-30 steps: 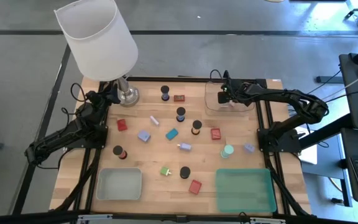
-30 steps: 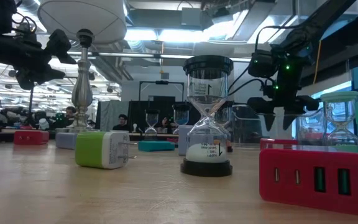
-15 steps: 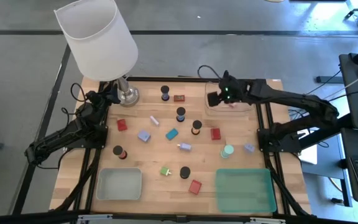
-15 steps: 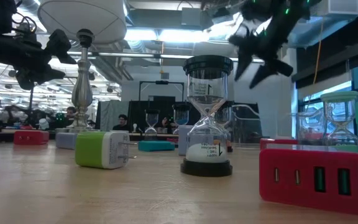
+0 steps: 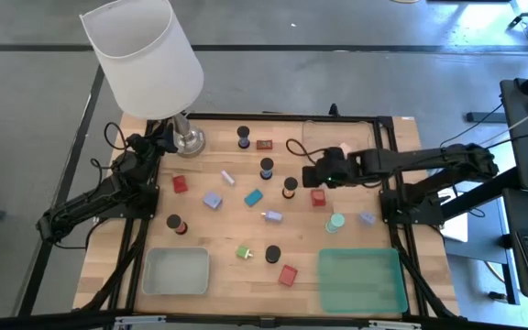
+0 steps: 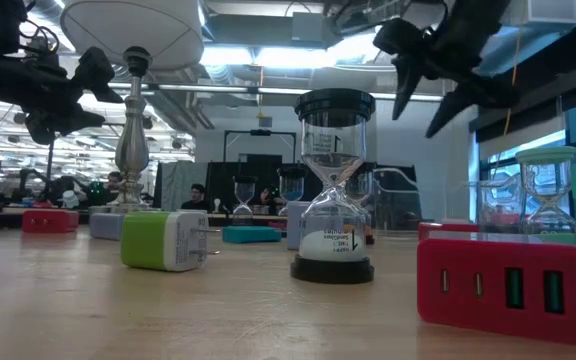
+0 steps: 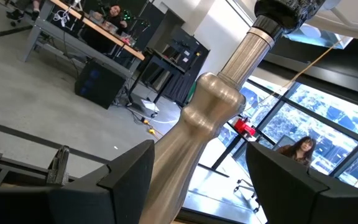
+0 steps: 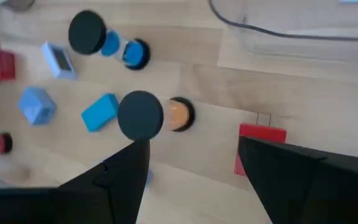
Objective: Pick & Place Office items
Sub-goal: Put the top right red charger adapter into the transparent bin
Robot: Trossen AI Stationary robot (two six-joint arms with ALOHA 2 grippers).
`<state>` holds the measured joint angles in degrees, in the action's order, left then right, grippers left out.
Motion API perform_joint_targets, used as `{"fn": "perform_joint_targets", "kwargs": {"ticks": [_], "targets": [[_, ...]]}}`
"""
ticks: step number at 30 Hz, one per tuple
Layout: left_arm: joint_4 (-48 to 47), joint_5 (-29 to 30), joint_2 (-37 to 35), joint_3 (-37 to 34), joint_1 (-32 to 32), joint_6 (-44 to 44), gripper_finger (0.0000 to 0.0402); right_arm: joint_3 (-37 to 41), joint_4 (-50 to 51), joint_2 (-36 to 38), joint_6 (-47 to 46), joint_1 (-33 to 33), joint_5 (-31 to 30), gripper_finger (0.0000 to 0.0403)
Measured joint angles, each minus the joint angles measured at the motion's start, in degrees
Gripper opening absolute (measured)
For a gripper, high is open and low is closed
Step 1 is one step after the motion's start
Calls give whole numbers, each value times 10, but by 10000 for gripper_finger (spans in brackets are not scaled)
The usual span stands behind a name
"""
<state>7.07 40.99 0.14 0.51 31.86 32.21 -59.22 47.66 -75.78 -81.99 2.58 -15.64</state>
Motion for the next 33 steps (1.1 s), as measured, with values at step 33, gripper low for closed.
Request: {"fn": "perform_joint_targets", "kwargs": {"ticks": [33], "targets": [[-4,0,1,0,0,0,251,9,50,-142,-56,-18,45,249]]}}
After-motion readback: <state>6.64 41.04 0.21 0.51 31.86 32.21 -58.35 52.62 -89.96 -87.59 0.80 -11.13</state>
